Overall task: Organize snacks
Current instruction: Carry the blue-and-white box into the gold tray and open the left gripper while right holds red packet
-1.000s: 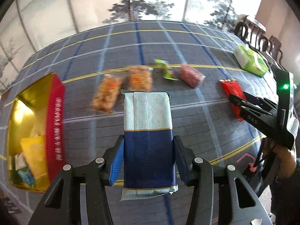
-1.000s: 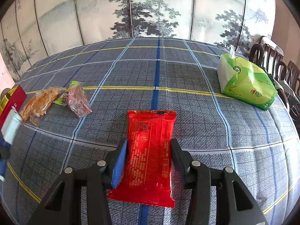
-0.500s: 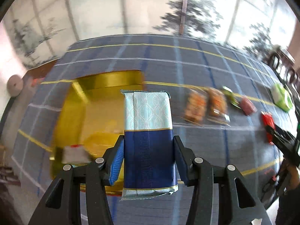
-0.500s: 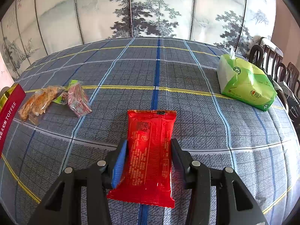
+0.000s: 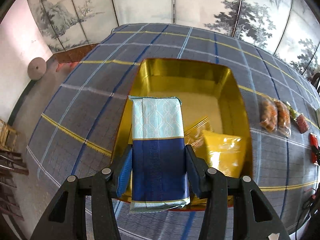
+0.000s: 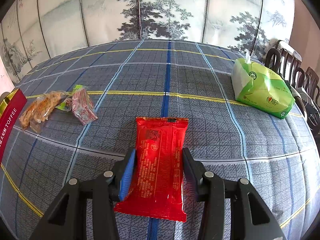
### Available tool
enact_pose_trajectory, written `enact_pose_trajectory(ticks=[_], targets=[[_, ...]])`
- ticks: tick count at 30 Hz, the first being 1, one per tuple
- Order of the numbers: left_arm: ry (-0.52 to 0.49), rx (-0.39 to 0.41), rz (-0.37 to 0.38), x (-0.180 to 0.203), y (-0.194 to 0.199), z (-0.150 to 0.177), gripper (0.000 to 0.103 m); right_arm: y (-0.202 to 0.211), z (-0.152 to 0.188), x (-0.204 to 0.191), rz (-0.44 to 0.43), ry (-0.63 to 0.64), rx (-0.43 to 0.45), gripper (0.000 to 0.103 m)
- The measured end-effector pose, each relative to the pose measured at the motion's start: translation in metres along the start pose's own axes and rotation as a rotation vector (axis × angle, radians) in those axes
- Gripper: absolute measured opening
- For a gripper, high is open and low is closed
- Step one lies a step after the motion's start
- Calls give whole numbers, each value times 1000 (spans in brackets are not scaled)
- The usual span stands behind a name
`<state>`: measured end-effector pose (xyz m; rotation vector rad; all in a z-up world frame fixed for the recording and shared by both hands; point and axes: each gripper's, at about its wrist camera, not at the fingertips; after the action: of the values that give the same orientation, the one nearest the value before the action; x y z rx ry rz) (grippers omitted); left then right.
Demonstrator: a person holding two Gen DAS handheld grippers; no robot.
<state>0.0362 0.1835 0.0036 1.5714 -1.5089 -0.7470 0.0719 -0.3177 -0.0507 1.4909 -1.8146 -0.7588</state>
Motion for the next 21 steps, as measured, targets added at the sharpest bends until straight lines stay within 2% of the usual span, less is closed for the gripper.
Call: enact_pose_trajectory(ticks=[7, 21], targets=[[6, -24, 6, -13, -8, 6, 46, 3, 1, -3, 25, -5, -4, 46], [-17, -16, 9, -19, -8, 11, 46, 3, -1, -8, 76, -36, -30, 45]])
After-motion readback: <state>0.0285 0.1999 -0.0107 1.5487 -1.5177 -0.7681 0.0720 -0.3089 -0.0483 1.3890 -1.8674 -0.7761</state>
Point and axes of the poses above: each gripper's, at about its wrist camera, not at the fingertips, and y roughly against the way its jaws point, x to its right, z to its underside, and after that the axes turned 11 degrees about z, right-handed
